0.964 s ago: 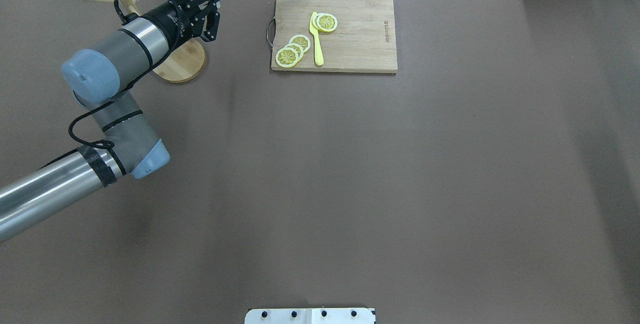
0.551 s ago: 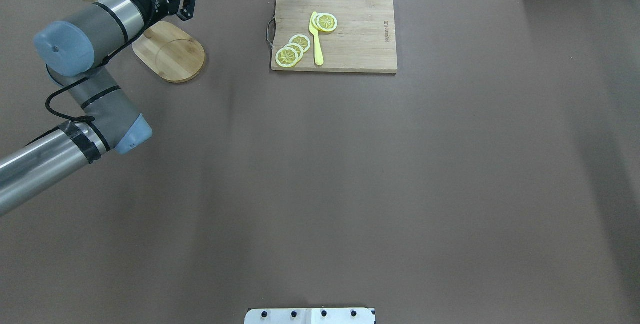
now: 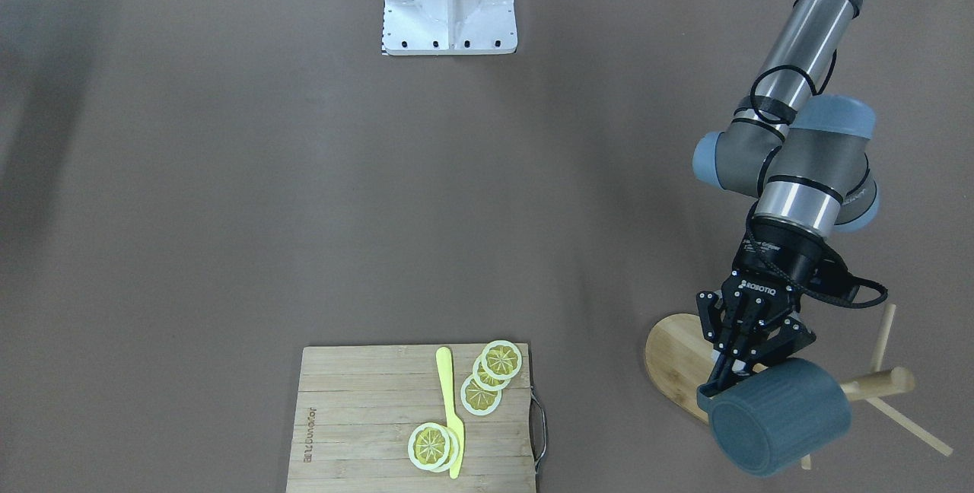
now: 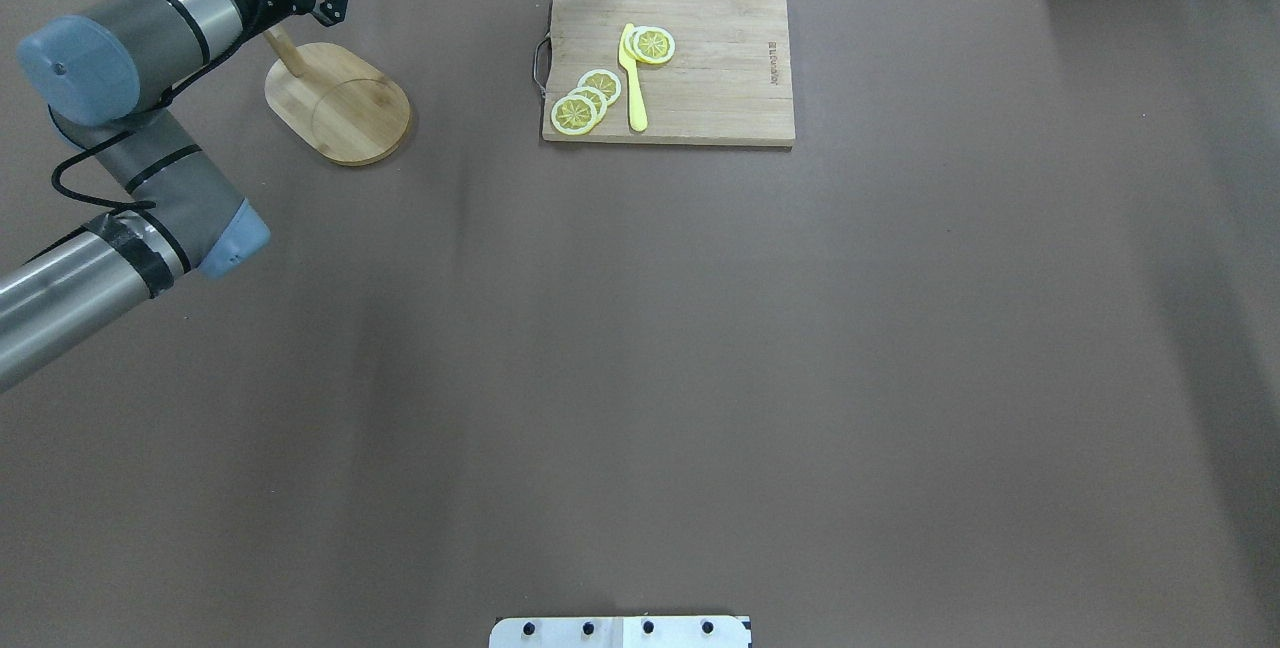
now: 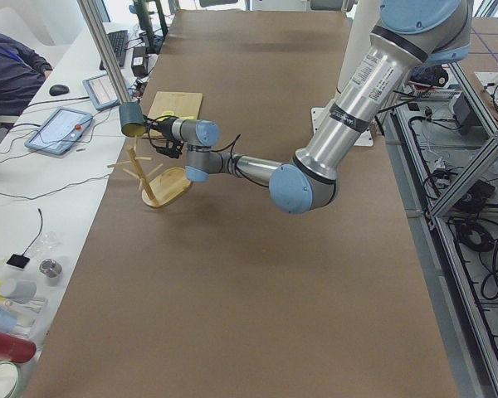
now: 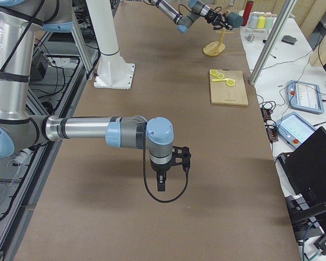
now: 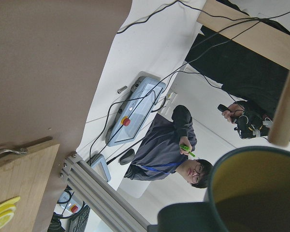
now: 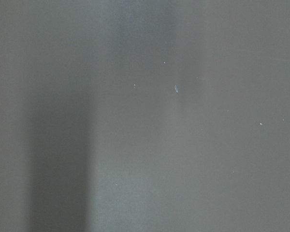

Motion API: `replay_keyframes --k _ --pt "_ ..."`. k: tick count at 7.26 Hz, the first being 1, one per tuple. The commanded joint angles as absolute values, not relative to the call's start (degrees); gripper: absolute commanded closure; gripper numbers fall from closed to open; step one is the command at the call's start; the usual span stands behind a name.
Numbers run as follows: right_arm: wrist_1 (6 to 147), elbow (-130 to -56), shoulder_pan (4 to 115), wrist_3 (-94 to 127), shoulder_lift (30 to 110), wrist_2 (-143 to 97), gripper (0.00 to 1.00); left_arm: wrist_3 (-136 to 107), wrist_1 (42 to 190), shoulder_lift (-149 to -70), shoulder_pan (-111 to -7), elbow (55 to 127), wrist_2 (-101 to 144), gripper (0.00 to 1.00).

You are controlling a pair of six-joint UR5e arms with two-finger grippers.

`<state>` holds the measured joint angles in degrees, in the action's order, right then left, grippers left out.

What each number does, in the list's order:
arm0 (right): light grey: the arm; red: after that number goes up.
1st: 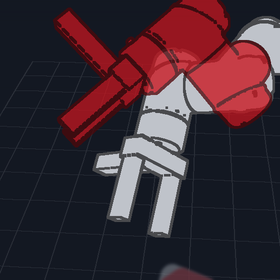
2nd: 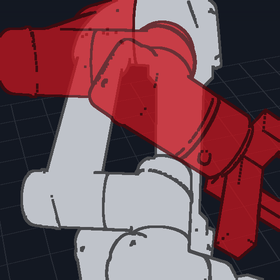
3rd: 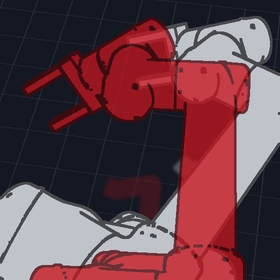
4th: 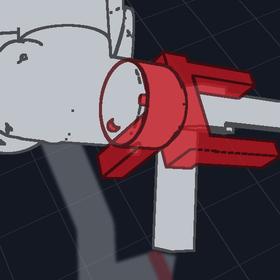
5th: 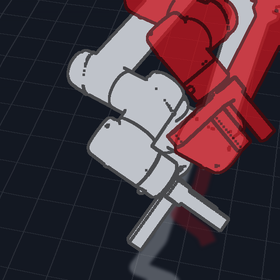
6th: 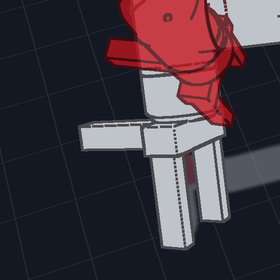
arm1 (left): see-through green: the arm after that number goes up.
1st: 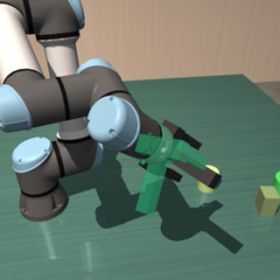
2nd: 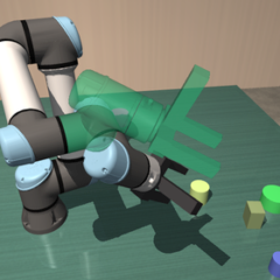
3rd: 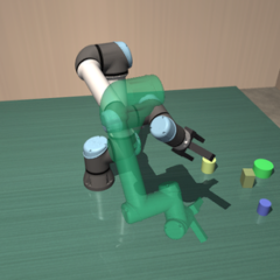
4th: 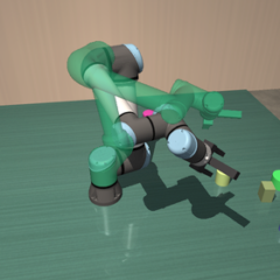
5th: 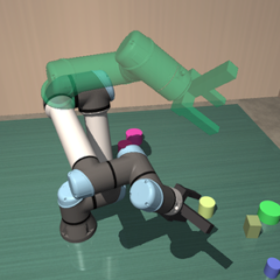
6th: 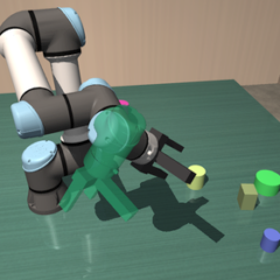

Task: Hang cup on storage rack
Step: 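Slide the mug handle onto a rack peg with the left gripper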

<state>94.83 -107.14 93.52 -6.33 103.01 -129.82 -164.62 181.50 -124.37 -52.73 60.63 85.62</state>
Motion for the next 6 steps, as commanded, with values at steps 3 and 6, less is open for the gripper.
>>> replay_keyframes --k 3,6 --pt "94.8 -107.1 93.5 -6.3 102.9 -129.8 0.00 -164.6 187.9 -124.2 -52.8 55.1 86.4 1.00" --pt "94.8 -107.1 93.5 -6.3 103.0 -129.8 0.00 -164.6 193.0 -123.8 -52.9 51.8 87.2 1.00"
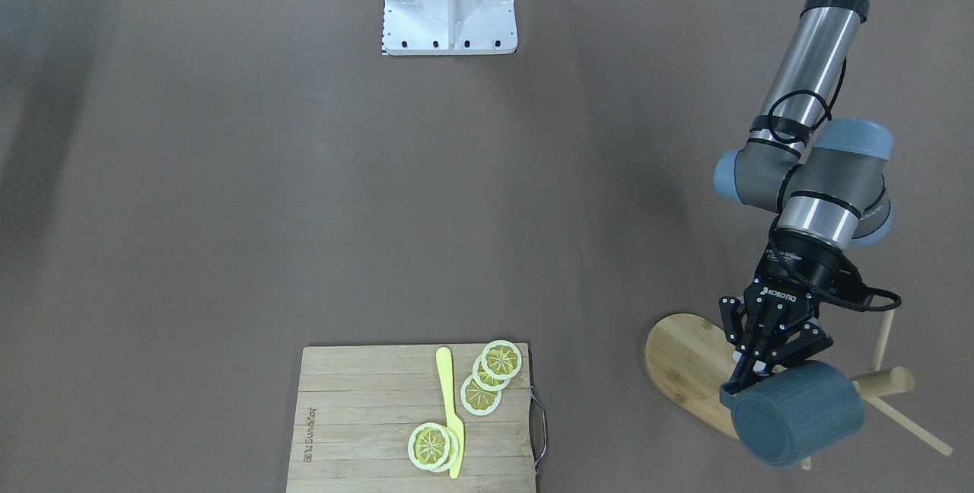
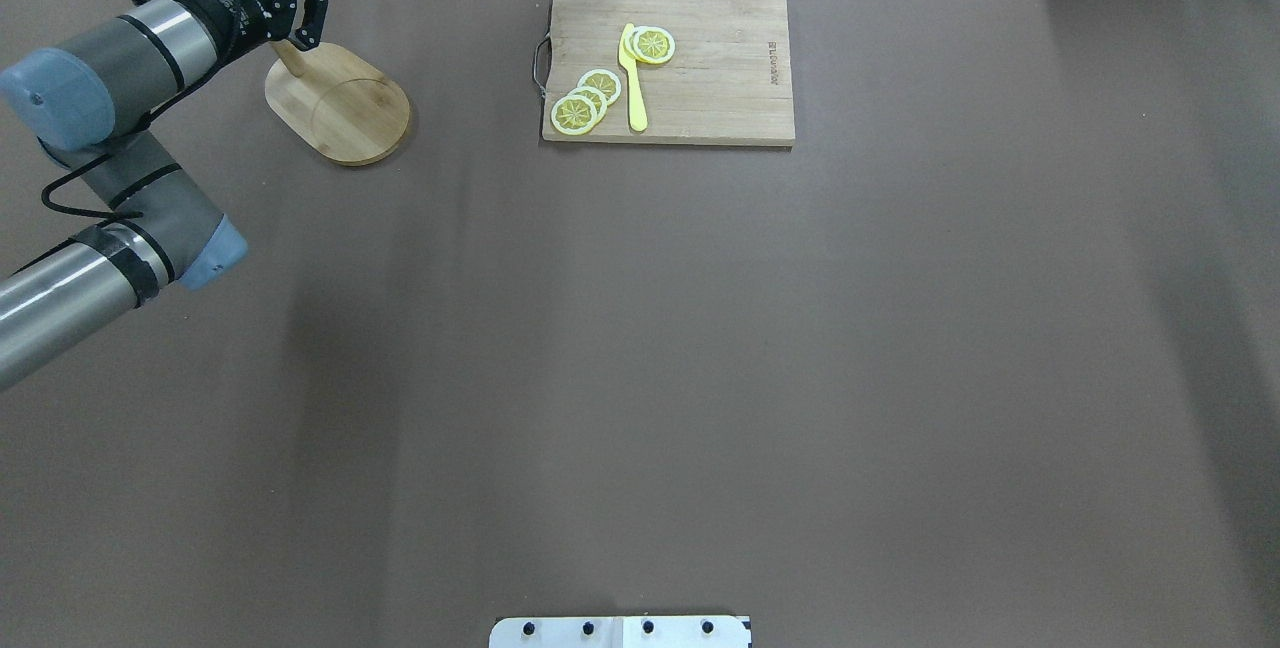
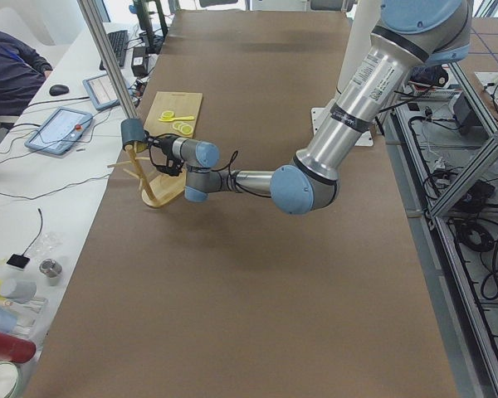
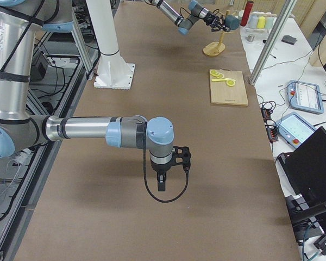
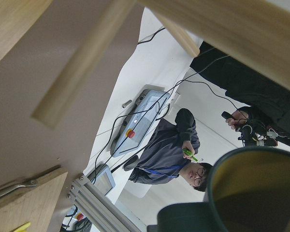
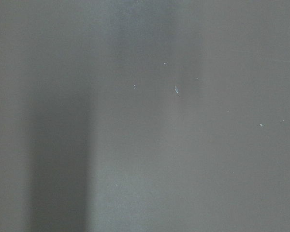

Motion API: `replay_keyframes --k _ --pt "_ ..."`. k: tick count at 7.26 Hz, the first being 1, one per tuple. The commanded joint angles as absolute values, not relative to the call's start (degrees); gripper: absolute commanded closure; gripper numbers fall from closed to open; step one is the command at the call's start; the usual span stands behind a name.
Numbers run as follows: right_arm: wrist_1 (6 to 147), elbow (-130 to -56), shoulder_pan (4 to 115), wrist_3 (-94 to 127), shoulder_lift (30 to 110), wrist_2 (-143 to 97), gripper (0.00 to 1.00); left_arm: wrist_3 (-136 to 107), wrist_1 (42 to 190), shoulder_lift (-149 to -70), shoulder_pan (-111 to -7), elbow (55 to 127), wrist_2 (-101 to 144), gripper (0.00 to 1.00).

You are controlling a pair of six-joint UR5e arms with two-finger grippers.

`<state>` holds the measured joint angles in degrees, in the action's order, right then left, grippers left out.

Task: Hang cup on storage rack
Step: 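Slide the mug handle onto a rack peg with the left gripper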

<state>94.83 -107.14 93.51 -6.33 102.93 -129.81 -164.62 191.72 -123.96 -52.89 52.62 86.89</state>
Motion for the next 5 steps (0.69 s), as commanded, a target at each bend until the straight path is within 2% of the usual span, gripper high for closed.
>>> replay_keyframes --k 1,5 --pt "94.8 -107.1 93.5 -6.3 103.0 -129.8 0.00 -164.6 194.1 -123.2 -52.9 51.8 87.3 1.00" --pt "94.8 -107.1 93.5 -6.3 103.0 -129.8 0.00 -164.5 196.7 -121.5 -52.6 51.4 87.5 1.00"
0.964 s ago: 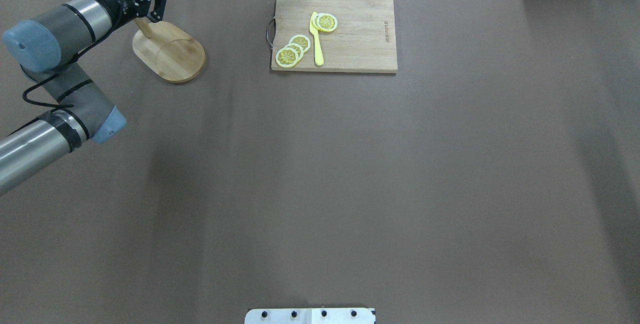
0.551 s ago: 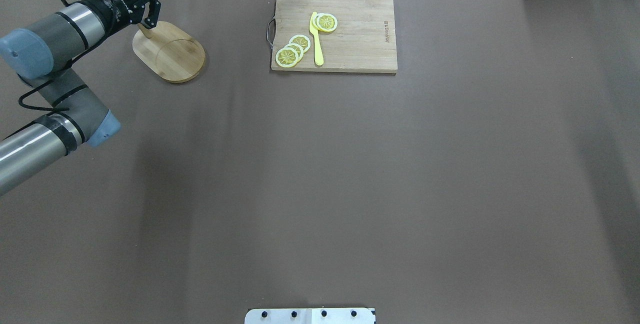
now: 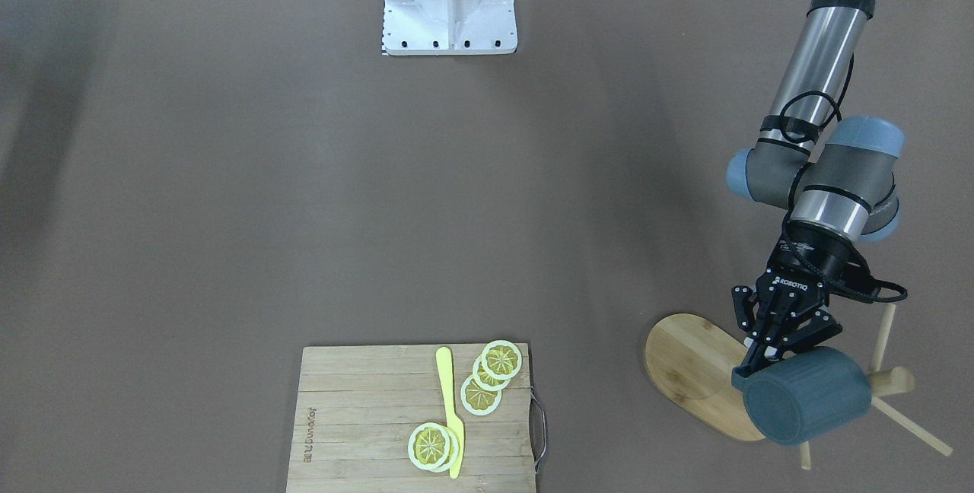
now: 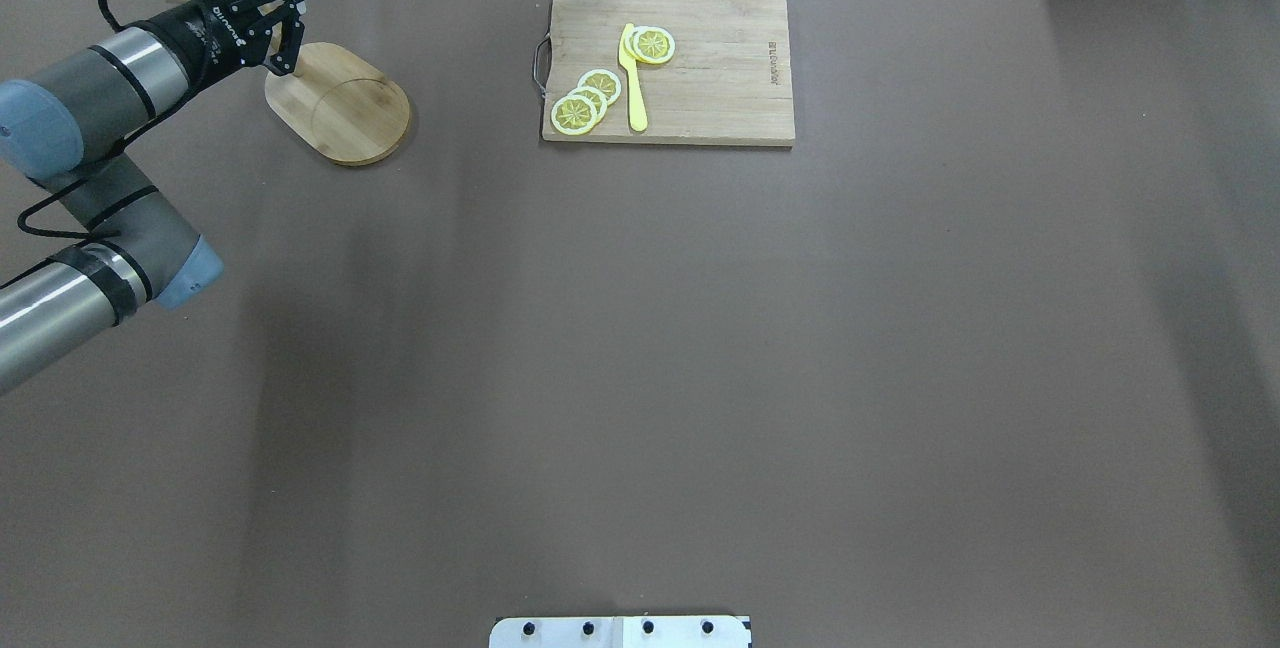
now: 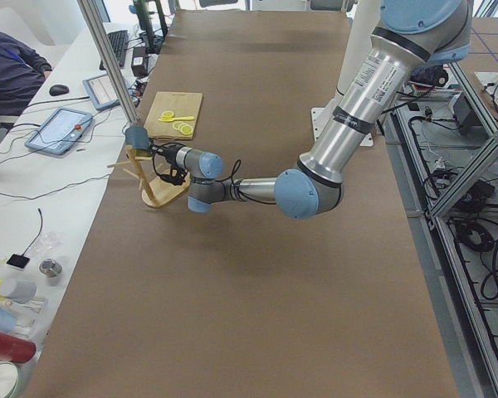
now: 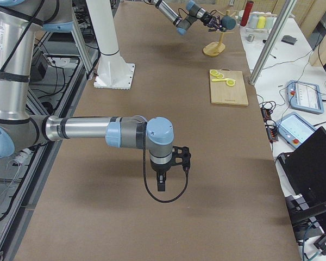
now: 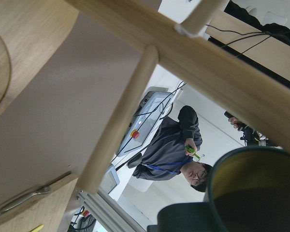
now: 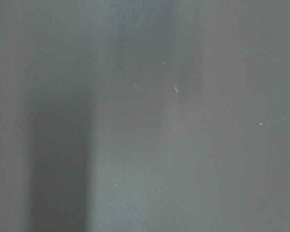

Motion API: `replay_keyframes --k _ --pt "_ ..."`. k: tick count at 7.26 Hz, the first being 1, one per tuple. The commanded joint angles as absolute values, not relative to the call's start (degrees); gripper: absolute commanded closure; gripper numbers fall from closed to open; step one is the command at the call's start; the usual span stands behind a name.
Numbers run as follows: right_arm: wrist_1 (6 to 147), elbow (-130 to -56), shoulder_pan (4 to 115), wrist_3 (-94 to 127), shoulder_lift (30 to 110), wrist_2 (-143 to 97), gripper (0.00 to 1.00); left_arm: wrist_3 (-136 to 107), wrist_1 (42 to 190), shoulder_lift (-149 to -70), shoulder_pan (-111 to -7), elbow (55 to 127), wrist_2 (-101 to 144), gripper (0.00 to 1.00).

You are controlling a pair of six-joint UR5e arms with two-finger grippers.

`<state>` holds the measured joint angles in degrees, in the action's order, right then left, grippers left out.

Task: Hang cup on storage rack
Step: 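Slide the mug handle onto a rack peg with the left gripper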

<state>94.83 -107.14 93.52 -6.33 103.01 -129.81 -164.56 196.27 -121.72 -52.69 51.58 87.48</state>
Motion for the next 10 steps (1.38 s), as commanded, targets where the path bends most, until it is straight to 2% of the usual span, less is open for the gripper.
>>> replay_keyframes --k 1,2,3,8,10 --pt "94.8 -107.1 93.5 -6.3 103.0 -129.8 0.00 -164.4 196.7 -121.5 -52.4 51.2 87.2 1.00" --pt "94.8 -107.1 93.5 -6.3 102.9 -129.8 0.00 -163.7 196.6 -121.6 -52.0 51.0 87.0 0.85" --pt "94.8 -107.1 93.5 -6.1 102.9 -129.8 0.00 -162.9 196.6 -121.6 -51.8 51.0 86.9 0.02" --pt "94.8 -107.1 93.5 -5.4 102.6 -129.9 0.00 -159.5 196.8 -121.3 -51.9 52.6 87.3 0.01" --pt "94.8 -107.1 93.4 -5.4 102.6 -129.8 0.00 -158.7 196.8 -118.0 -51.6 58.8 87.5 0.01"
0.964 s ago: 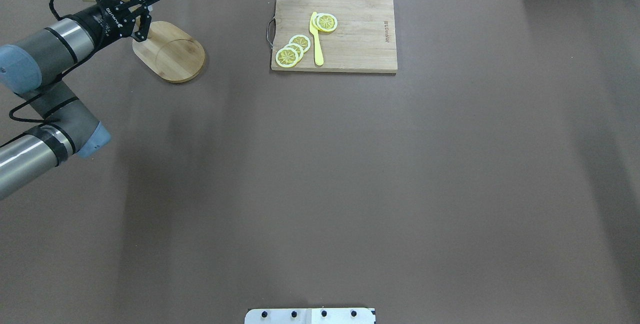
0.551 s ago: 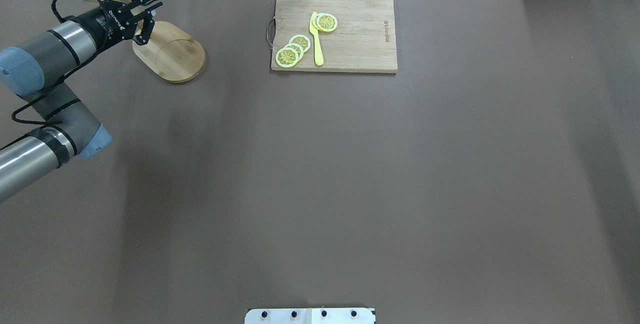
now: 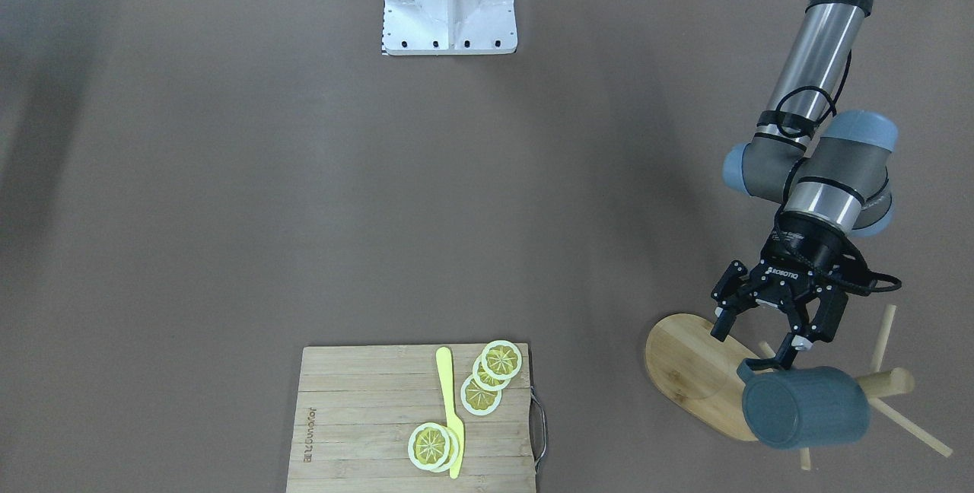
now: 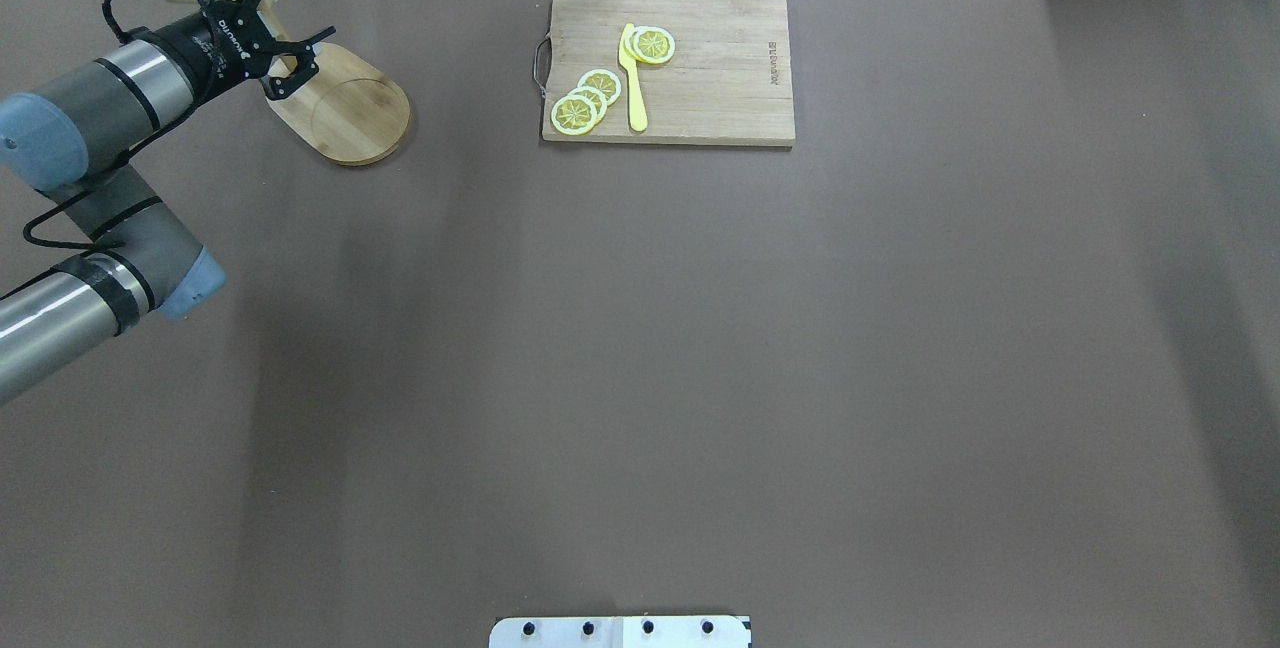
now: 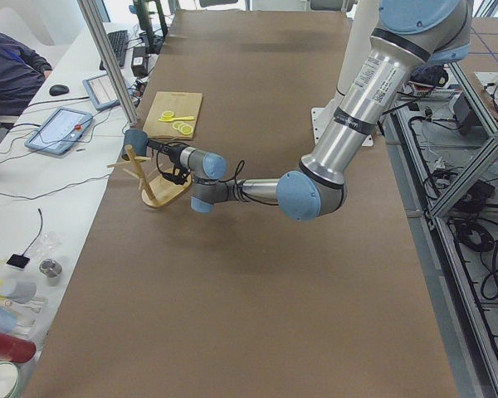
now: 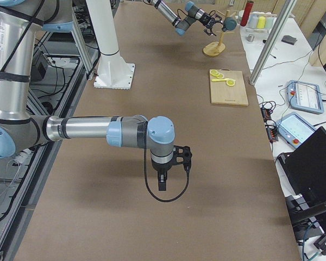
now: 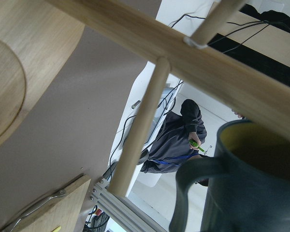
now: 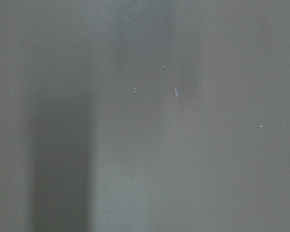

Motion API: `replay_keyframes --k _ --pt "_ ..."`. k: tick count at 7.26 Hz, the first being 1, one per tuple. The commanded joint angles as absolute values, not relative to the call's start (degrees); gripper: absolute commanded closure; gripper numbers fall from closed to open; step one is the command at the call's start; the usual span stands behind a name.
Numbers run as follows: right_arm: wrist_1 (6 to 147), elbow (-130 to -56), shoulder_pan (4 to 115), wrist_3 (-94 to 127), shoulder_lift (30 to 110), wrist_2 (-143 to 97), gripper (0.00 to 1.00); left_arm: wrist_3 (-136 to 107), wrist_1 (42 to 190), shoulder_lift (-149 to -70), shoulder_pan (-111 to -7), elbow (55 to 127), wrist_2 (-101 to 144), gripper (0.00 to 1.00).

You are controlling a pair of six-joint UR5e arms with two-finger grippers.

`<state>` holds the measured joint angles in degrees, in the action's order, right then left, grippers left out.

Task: Hang cup on storage rack
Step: 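Open the left gripper and pull the left arm back from the rack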

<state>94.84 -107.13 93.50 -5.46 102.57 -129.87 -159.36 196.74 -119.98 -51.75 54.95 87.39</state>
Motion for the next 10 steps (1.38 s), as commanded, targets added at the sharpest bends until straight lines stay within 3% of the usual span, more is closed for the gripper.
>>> replay_keyframes --k 1,5,7,10 --pt "94.8 -107.1 93.5 -5.4 102.6 -129.8 0.00 -156.5 196.8 -115.6 -51.5 63.7 87.6 0.01" --pt "94.9 -107.0 93.5 -5.4 102.8 -129.8 0.00 -146.1 196.6 -109.6 -51.5 78.1 96.9 0.01" --pt "94.8 -107.0 93.5 -5.4 102.9 -129.8 0.00 -127.7 195.9 -104.7 -51.7 85.0 106.7 0.01" --pt "94.9 -107.0 93.5 -5.4 102.9 -129.8 0.00 -80.2 191.6 -97.4 -52.1 86.5 116.6 0.01"
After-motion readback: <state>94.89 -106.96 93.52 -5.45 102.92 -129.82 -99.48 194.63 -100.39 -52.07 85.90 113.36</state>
